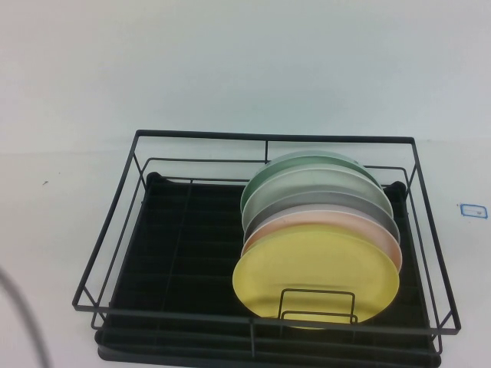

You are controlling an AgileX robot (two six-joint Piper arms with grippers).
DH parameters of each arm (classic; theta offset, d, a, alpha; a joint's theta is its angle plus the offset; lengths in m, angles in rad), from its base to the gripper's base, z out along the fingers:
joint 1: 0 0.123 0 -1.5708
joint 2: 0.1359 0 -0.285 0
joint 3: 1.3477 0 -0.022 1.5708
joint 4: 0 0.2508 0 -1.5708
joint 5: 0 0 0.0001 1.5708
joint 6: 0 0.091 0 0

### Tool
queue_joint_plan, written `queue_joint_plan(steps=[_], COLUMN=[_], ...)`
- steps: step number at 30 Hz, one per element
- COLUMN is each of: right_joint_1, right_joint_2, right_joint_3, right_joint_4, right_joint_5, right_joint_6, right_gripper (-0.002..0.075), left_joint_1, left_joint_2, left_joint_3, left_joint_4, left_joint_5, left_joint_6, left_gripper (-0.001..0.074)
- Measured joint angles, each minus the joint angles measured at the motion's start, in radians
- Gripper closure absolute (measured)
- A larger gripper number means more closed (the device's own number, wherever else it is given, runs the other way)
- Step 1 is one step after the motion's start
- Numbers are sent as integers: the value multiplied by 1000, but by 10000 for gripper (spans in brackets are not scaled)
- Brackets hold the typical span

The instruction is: Place plate on rack

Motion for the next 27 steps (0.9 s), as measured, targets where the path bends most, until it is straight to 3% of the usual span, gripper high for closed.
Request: queue_joint_plan(steps=[5, 10, 13, 16, 20, 22, 24, 27], right_joint_1=[0, 0, 0, 0, 0, 0, 0, 0], right_joint_2=[0, 0, 0, 0, 0, 0, 0, 0], right_joint_3=[0, 0, 0, 0, 0, 0, 0, 0], right_joint_4=[5, 7, 7, 7, 7, 7, 7, 7], right_joint_5=[-19, -23, -23, -23, -23, -23, -23, -23], right_joint_6=[0, 0, 0, 0, 0, 0, 0, 0], right_gripper=[728, 728, 728, 728, 728, 728, 728, 728], left_joint_1=[195, 264, 266, 266, 264, 264, 264, 262], left_joint_2=[-221, -377, -412, -412, -414, -424, -426, -426], left_joint_3=[141, 290, 377, 485, 488, 488, 488, 488], left_joint_4=[-319, -474, -456, -535, -783, -841, -876, -877], left_joint_5=[-41, -139, -278, -469, -242, -106, -1, -15], left_joint_6=[-21, -21, 8, 286, 840, 1016, 1109, 1128], left_gripper=[734, 734, 734, 734, 734, 734, 734, 734])
